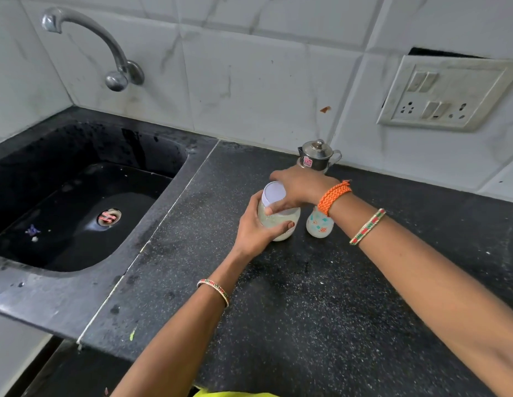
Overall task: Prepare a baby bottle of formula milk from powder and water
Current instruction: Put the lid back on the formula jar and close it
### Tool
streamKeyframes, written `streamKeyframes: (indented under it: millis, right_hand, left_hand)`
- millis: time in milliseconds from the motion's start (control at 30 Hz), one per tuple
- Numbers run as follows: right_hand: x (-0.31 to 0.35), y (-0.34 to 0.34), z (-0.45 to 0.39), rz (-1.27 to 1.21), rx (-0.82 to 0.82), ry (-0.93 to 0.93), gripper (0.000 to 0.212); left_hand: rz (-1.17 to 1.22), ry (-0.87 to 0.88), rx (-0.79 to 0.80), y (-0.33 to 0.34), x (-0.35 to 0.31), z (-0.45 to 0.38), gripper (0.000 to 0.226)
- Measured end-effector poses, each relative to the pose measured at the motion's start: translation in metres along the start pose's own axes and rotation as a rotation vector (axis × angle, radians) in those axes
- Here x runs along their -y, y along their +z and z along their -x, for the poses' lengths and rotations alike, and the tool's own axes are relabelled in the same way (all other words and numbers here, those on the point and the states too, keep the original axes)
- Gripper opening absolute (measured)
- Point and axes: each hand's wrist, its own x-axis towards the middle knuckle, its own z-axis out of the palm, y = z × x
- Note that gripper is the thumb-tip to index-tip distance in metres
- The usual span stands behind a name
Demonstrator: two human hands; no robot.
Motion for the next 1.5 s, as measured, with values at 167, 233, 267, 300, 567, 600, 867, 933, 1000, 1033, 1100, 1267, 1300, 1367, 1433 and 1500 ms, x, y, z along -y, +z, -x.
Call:
streamKeyframes:
  millis: [167, 233, 267, 300, 567, 600, 867, 933, 1000, 1033, 1100, 1267, 1300, 1367, 1433, 1500]
  right_hand:
    - [-0.011, 0.02, 0.005, 0.008, -0.108, -0.223, 0.055]
    - [-0.012, 0.03, 0.007, 0.055, -0.199, -0.214, 0.052]
    - [-0.011, 0.032, 0.008, 0.053, -0.214, -0.212, 0.051]
    - [-0.011, 0.031, 0.008, 0.039, -0.206, -0.215, 0.051]
    - [-0.025, 0.016, 0.012, -0.095, -0.029, -0.422, 0.051]
    - [-0.025, 0.013, 0.012, -0.136, 0.001, -0.431, 0.053]
    - [-0.014, -0.004, 0.011, -0.164, 0.091, -0.357, 0.068]
    - [-0.016, -0.006, 0.009, -0.155, 0.078, -0.351, 0.069]
    - [-0.017, -0.007, 0.008, -0.15, 0.073, -0.36, 0.069]
    - [-0.017, -0.007, 0.007, -0.146, 0.072, -0.371, 0.069]
    - [-0.02, -0.009, 0.006, -0.175, 0.078, -0.39, 0.068]
    - [-0.027, -0.023, 0.004, -0.215, 0.056, -0.39, 0.068]
    - [-0.027, -0.023, 0.004, -0.19, 0.061, -0.391, 0.068]
    - [-0.025, -0.021, 0.004, -0.152, 0.079, -0.371, 0.069]
    - [-0.02, -0.021, 0.004, -0.121, 0.078, -0.348, 0.071]
    - [-0.016, -0.019, 0.004, -0.077, 0.077, -0.343, 0.073]
  left_hand:
    - [-0.002, -0.028, 0.022, 0.0, 0.001, -0.002, 0.076]
    - [-0.01, -0.025, 0.012, 0.0, 0.002, -0.003, 0.074]
    - [-0.016, -0.022, 0.006, 0.0, 0.003, -0.004, 0.073]
    - [-0.02, -0.02, 0.003, 0.0, 0.004, -0.005, 0.072]
    - [-0.058, 0.008, -0.012, -0.004, 0.008, -0.008, 0.071]
    - [-0.062, 0.009, -0.015, -0.004, 0.007, -0.008, 0.07]
    - [-0.048, -0.002, 0.012, -0.006, 0.008, -0.007, 0.069]
    - [-0.051, -0.008, 0.015, -0.006, 0.009, -0.008, 0.069]
    - [-0.046, -0.015, 0.025, -0.007, 0.009, -0.009, 0.069]
    - [-0.042, -0.017, 0.031, -0.008, 0.01, -0.009, 0.069]
    - [-0.03, -0.023, 0.046, -0.009, 0.011, -0.01, 0.069]
    - [-0.012, -0.031, 0.07, -0.01, 0.011, -0.011, 0.077]
    - [-0.012, -0.031, 0.073, -0.01, 0.012, -0.011, 0.077]
    - [-0.016, -0.028, 0.076, -0.01, 0.012, -0.011, 0.076]
    - [-0.018, -0.025, 0.072, -0.01, 0.011, -0.011, 0.074]
    - [-0.026, -0.022, 0.066, -0.01, 0.01, -0.01, 0.072]
